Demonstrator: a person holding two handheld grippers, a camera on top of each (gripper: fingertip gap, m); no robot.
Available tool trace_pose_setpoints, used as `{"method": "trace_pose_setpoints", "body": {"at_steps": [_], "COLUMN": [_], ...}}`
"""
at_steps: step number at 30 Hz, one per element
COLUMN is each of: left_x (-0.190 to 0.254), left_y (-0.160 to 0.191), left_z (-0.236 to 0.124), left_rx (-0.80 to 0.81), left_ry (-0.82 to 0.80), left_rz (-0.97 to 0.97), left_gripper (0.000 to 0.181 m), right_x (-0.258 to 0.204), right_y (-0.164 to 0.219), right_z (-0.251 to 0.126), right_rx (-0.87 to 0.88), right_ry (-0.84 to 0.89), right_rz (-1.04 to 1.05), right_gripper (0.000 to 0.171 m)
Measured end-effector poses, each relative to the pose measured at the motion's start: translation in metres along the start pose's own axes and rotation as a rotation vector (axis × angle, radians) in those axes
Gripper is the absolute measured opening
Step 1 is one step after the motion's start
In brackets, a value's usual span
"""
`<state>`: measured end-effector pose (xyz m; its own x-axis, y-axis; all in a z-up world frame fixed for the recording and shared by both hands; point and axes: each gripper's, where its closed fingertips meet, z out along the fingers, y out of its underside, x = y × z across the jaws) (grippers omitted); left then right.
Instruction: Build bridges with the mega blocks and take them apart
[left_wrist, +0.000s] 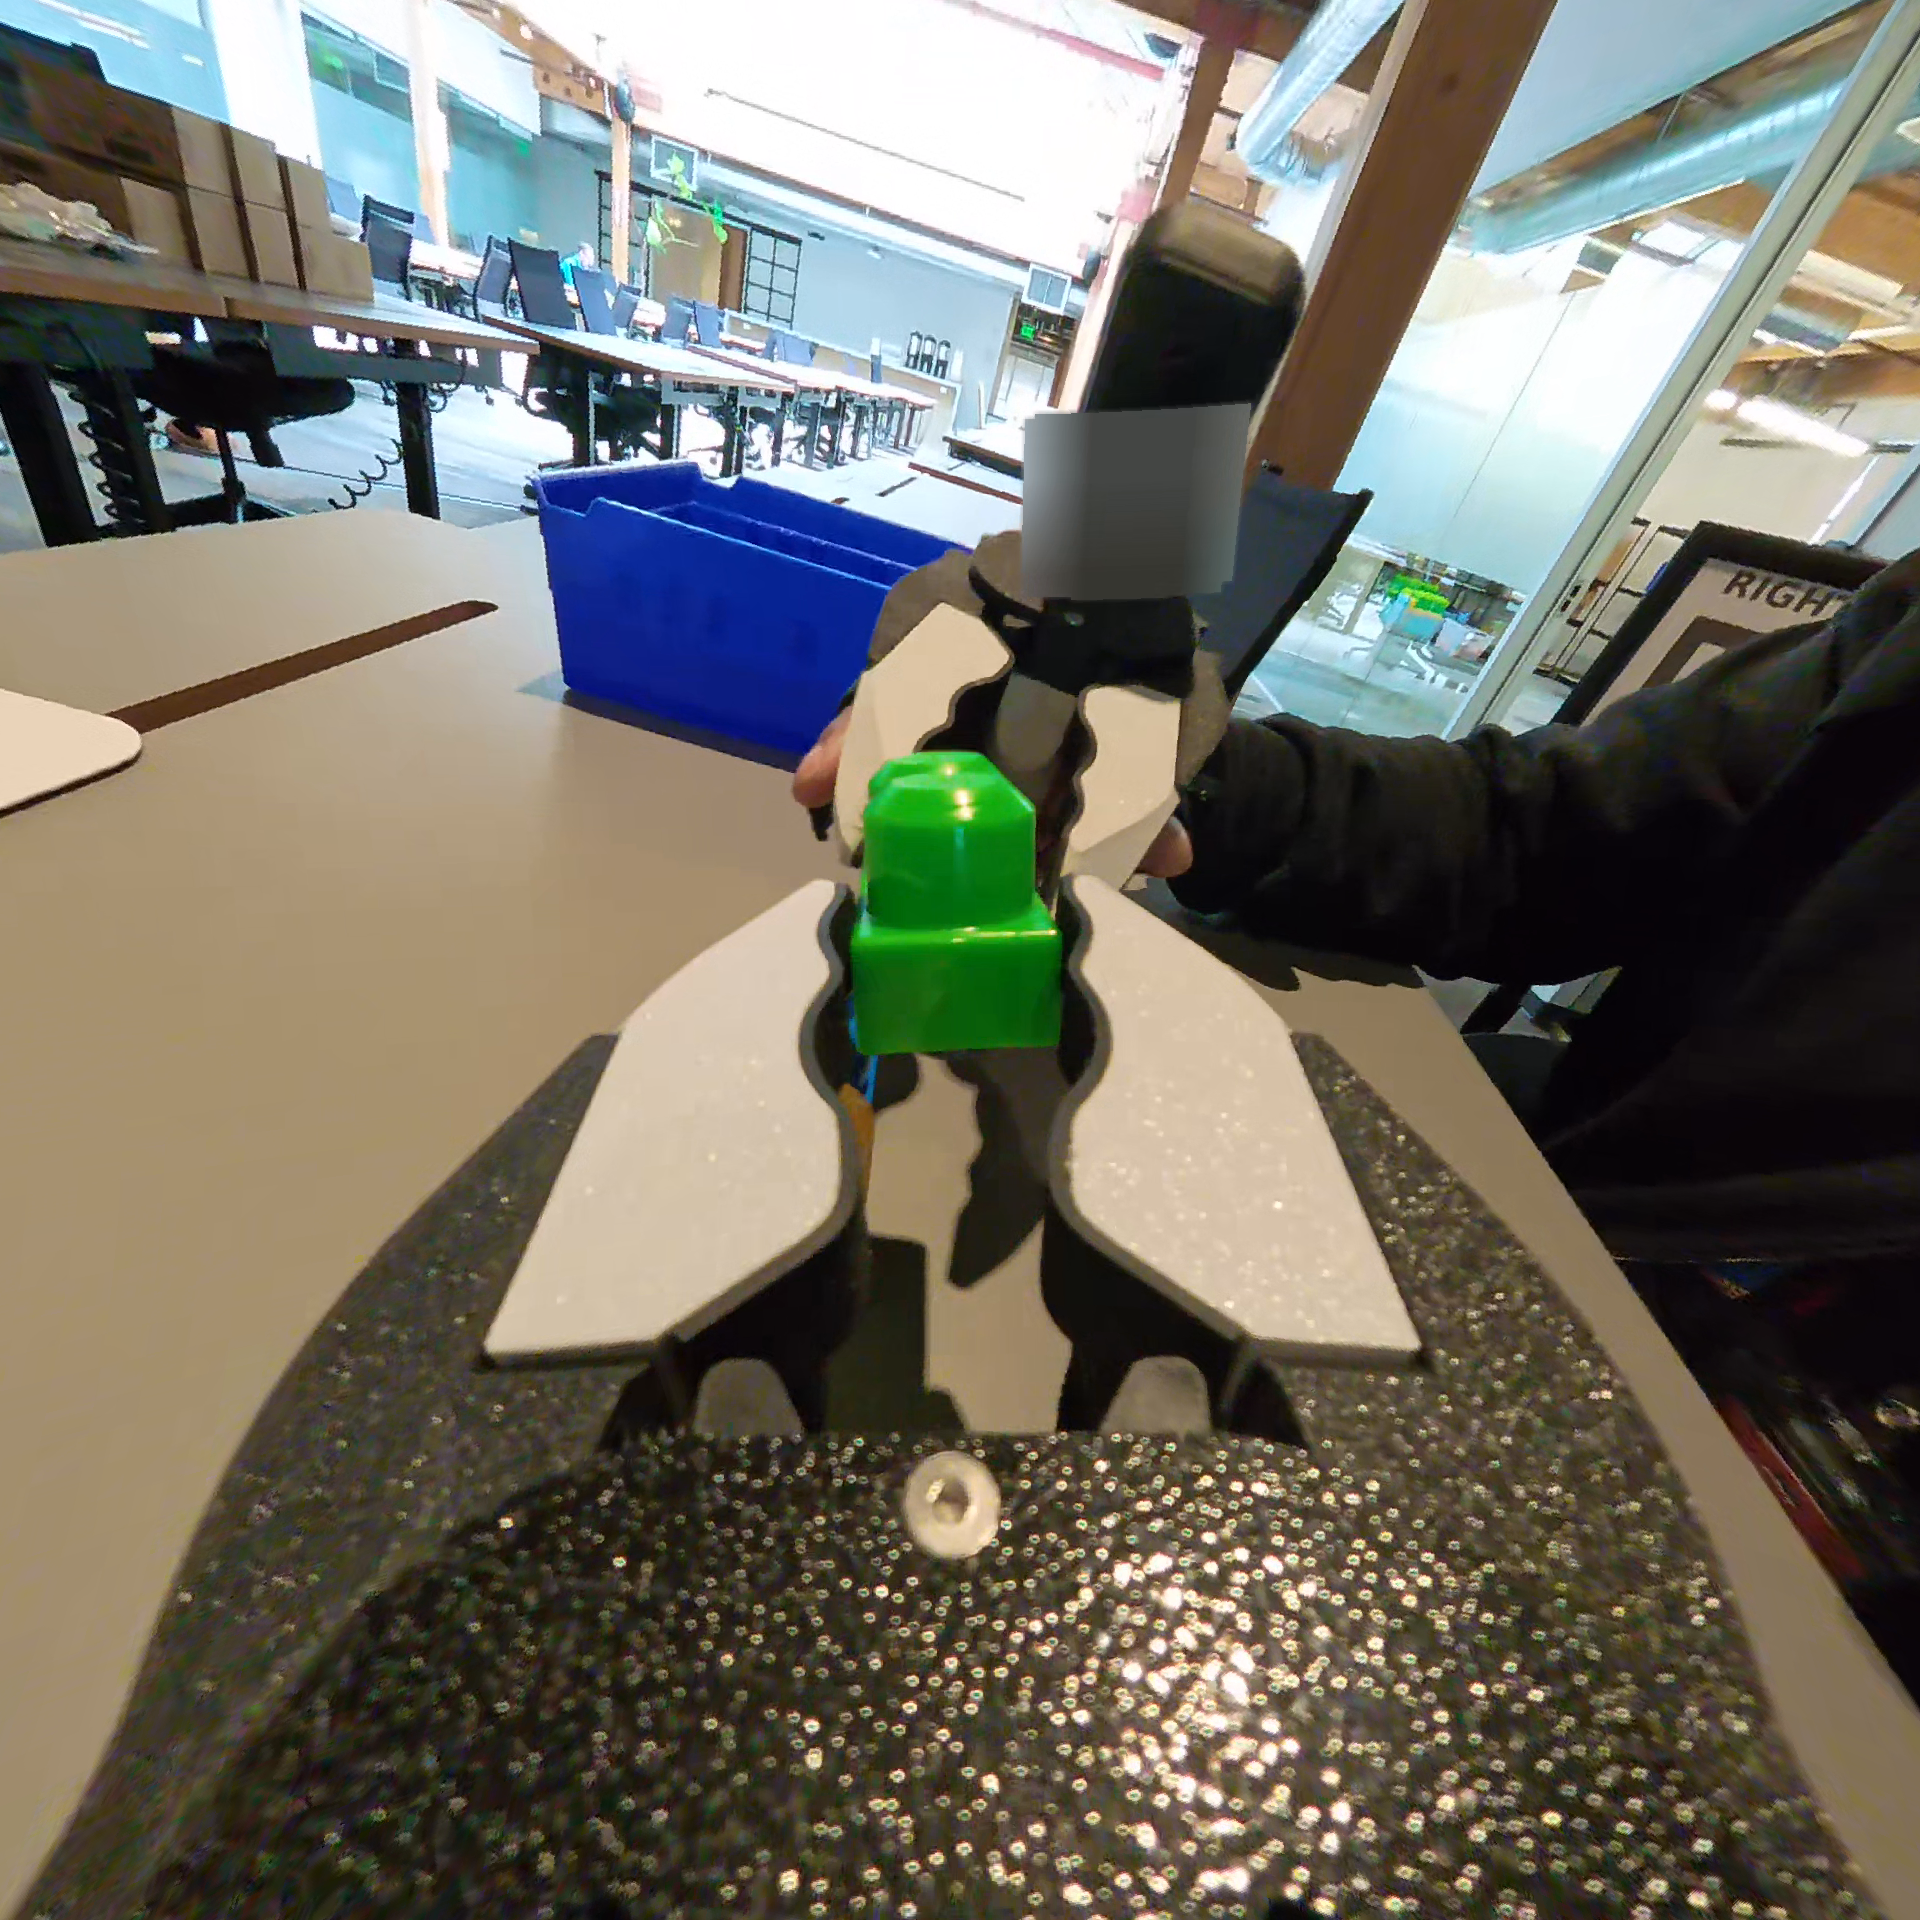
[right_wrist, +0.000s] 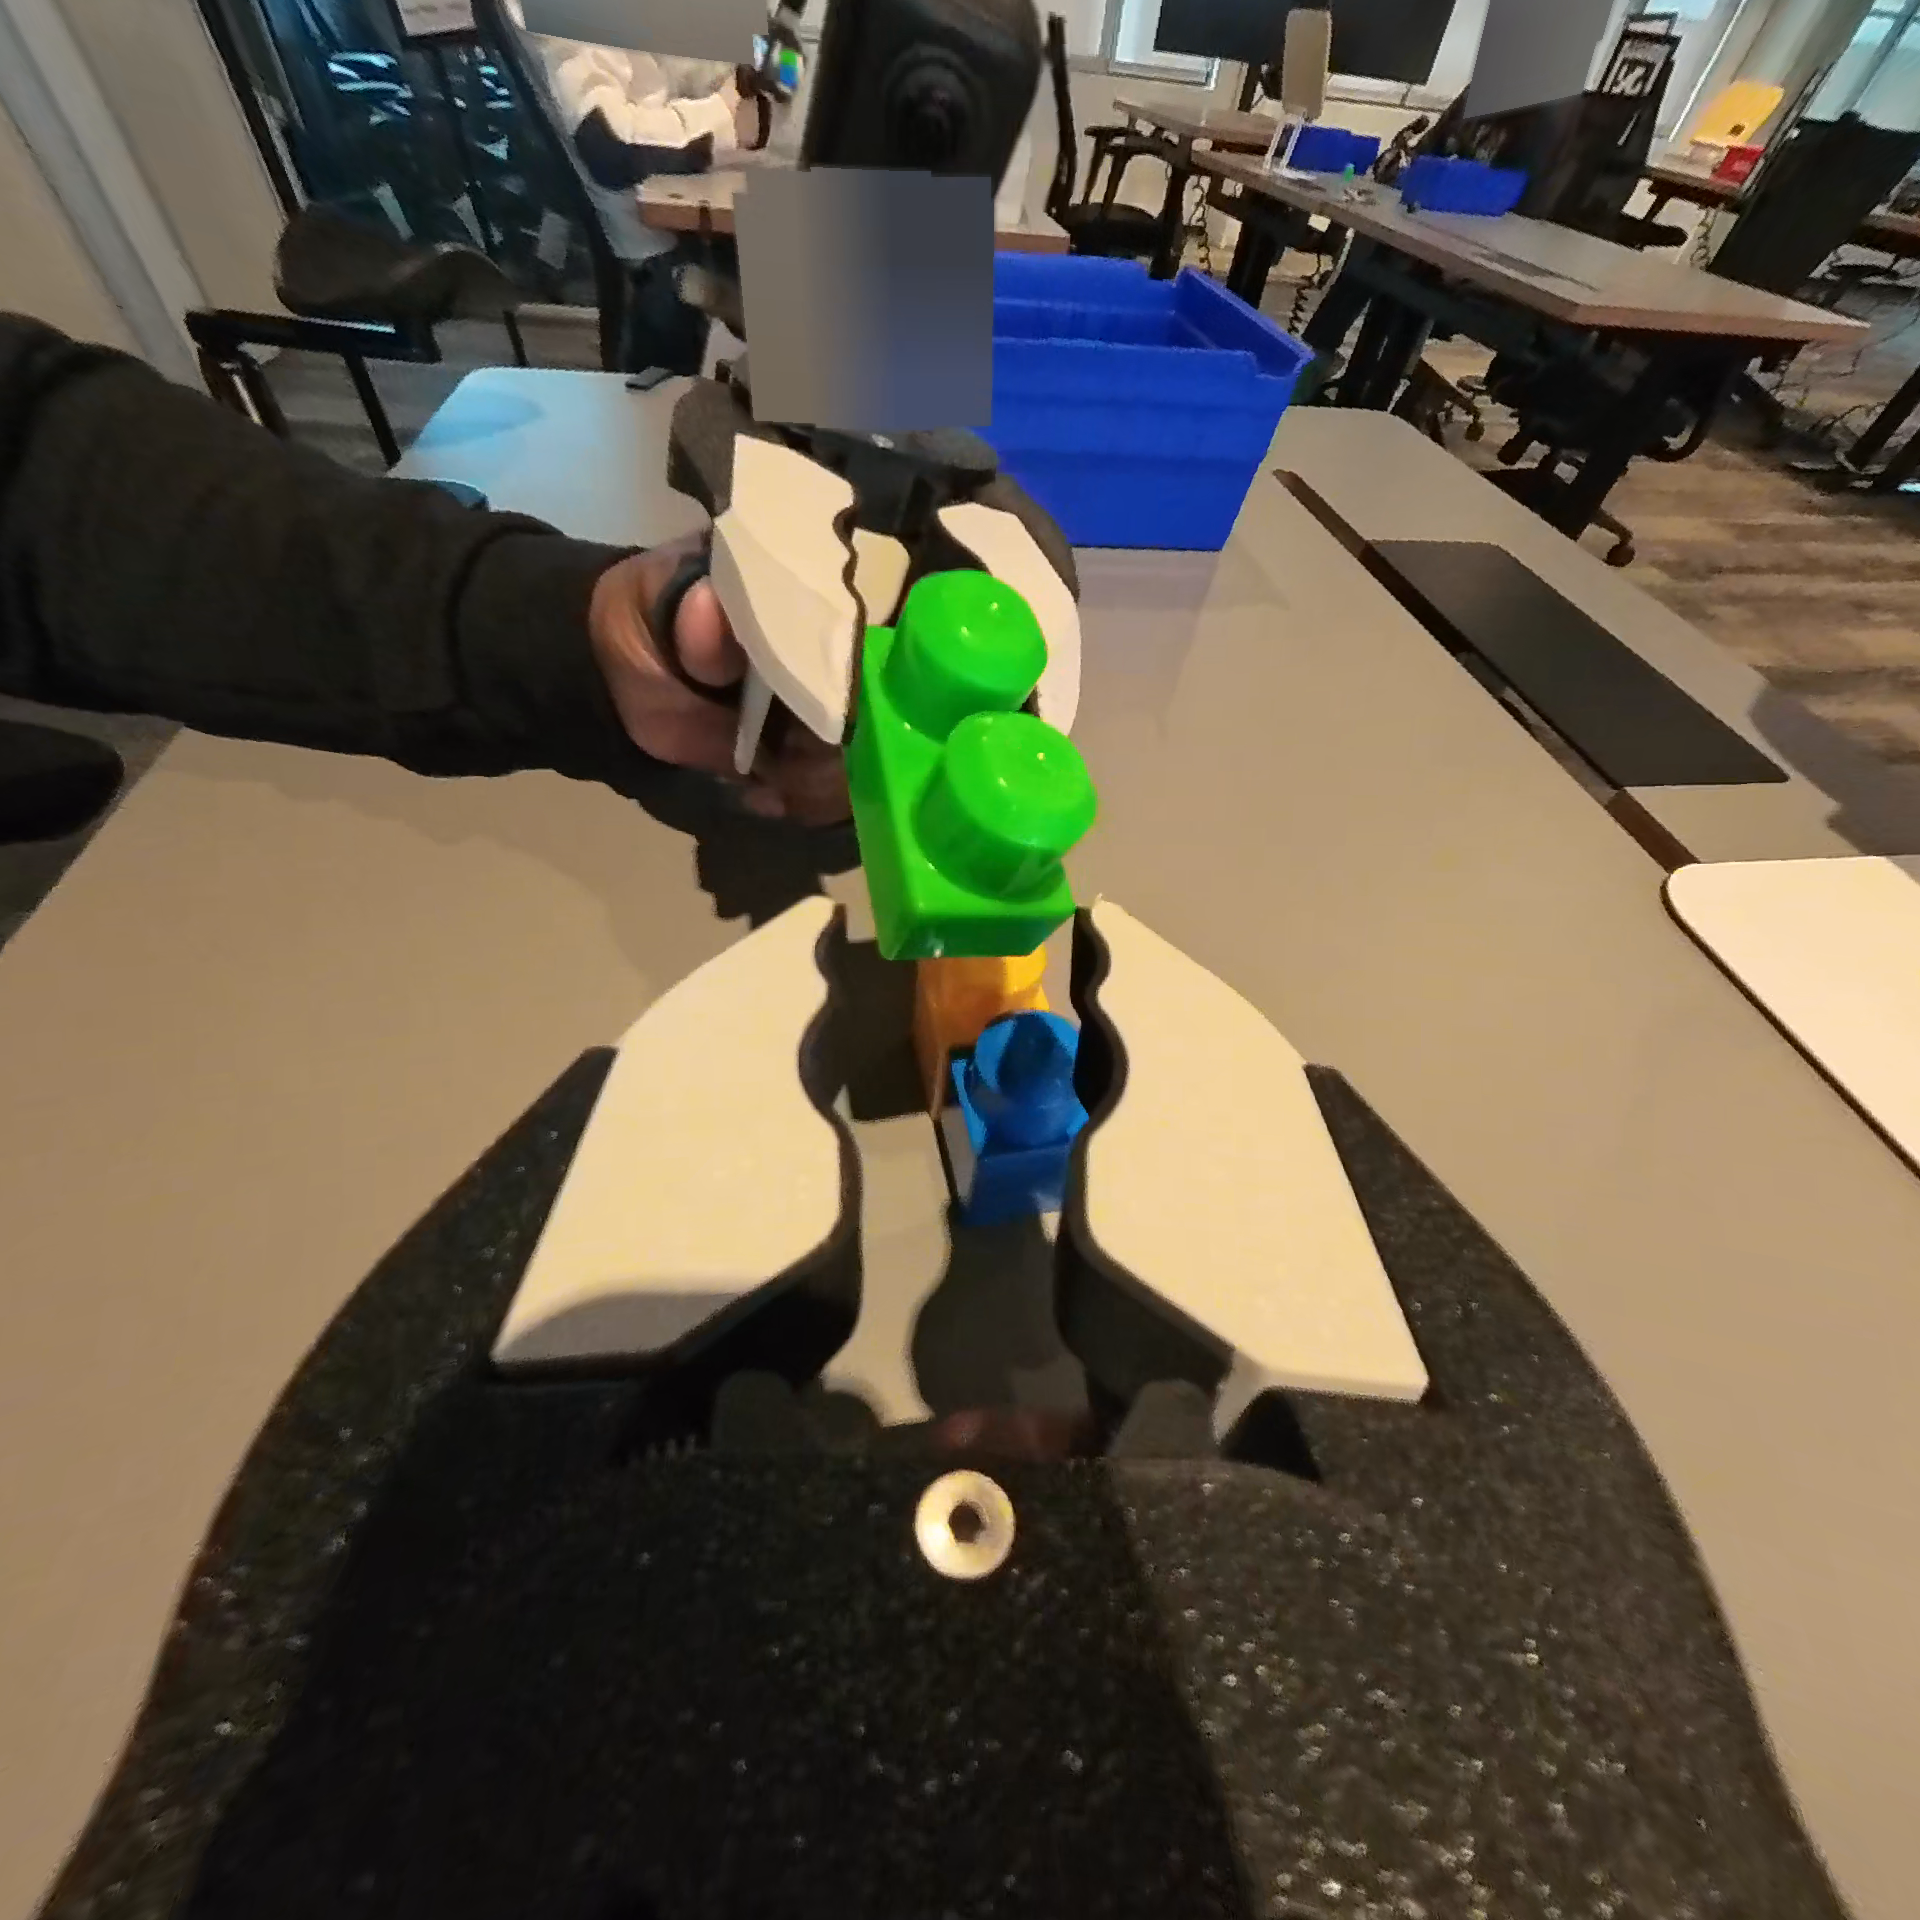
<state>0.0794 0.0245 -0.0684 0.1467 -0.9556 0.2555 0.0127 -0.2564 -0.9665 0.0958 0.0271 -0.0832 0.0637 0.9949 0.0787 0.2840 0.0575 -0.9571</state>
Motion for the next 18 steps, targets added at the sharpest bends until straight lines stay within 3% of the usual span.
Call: {"method": "trace_pose_setpoints", "body": {"at_steps": [18], "left_x": [0.0005], "left_y": [0.0037], "left_z": [0.0048], "left_rx": [0.011], "left_ry": [0.039], "left_rz": [0.003], "left_gripper": [0.035], "right_x": [0.0028], "right_y": [-0.0061], "right_z": [0.0023], "right_rx": [0.099], "right_ry": [-0.060], "right_rz": [0.138], "right_gripper": [0.037]}}
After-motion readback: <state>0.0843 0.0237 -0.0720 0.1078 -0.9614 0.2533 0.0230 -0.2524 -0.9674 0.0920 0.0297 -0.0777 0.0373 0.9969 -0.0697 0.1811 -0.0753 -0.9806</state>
